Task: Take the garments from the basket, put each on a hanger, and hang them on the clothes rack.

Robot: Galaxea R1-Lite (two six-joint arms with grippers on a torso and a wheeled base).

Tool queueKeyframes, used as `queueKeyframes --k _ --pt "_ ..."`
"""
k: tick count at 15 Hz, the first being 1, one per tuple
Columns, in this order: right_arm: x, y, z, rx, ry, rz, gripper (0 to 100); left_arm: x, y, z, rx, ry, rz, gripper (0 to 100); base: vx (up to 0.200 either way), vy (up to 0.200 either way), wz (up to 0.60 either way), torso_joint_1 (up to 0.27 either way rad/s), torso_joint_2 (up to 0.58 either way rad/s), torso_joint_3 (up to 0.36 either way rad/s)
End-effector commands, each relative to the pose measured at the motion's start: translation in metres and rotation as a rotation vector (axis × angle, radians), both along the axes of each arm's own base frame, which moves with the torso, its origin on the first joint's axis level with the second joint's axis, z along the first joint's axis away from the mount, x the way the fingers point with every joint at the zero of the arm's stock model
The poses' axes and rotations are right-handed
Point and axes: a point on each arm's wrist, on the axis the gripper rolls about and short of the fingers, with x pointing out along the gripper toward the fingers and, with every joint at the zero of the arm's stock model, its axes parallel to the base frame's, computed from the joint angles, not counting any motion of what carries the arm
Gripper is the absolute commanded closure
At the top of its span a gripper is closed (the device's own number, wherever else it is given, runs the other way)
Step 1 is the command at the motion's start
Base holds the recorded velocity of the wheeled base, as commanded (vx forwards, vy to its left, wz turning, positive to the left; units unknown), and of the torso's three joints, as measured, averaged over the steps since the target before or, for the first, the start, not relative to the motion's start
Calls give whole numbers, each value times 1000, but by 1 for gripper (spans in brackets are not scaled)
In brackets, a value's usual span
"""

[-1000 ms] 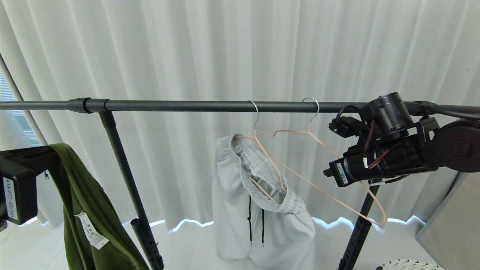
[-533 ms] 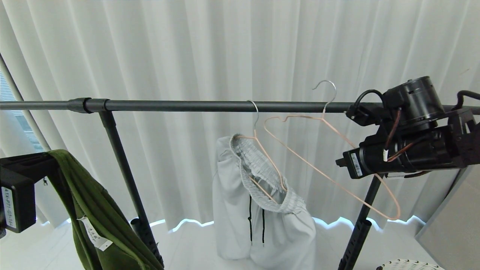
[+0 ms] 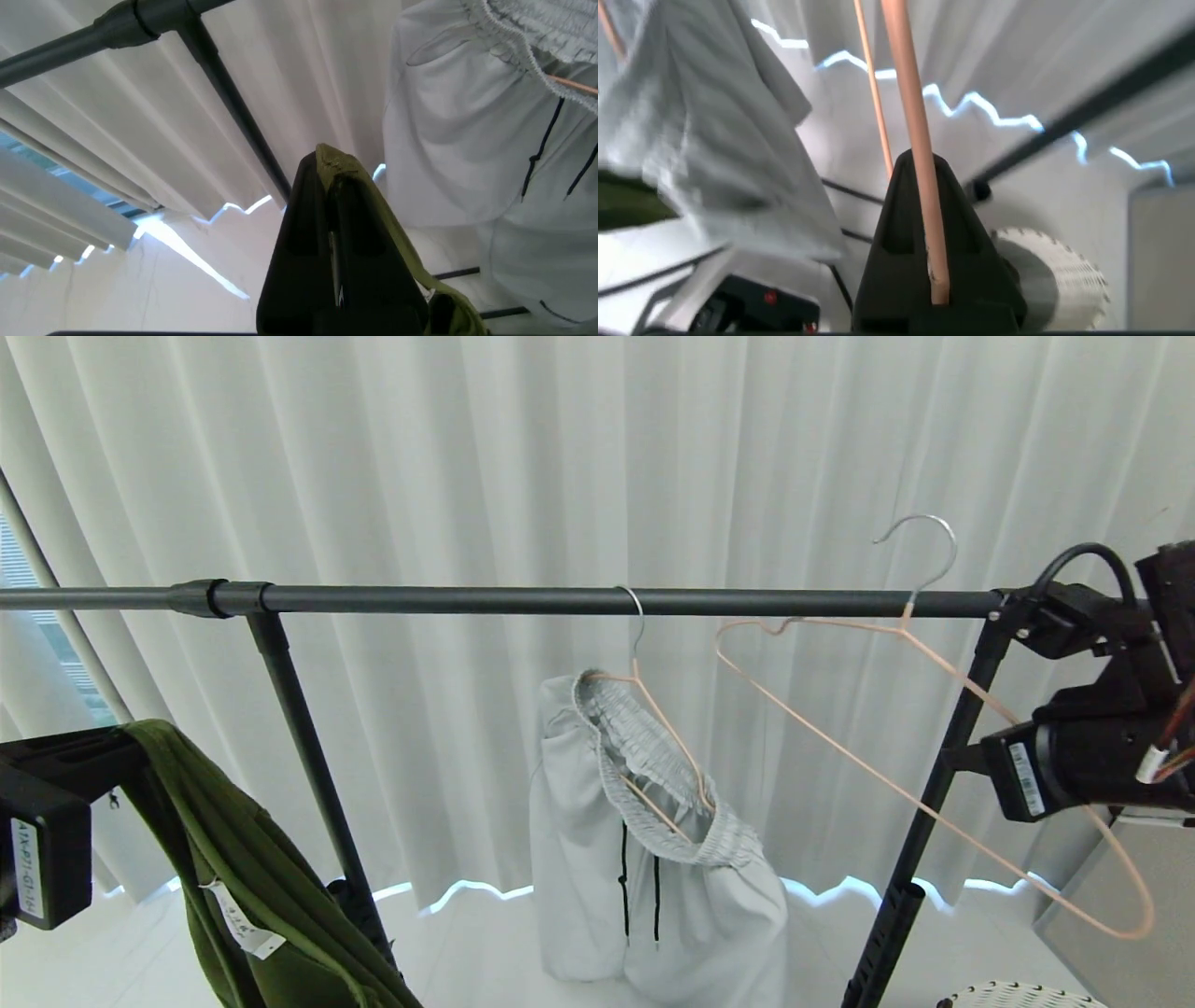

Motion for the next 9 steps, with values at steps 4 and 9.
queueKeyframes --k 4,9 --pt "-51 -32 -2 -8 -29 -26 100 -1 1 -5 45 7 -12 100 -150 0 0 7 1 2" --pt "-70 -42 -12 -10 -32 -21 100 -1 1 -9 51 19 -10 100 -200 0 0 -1 3 6"
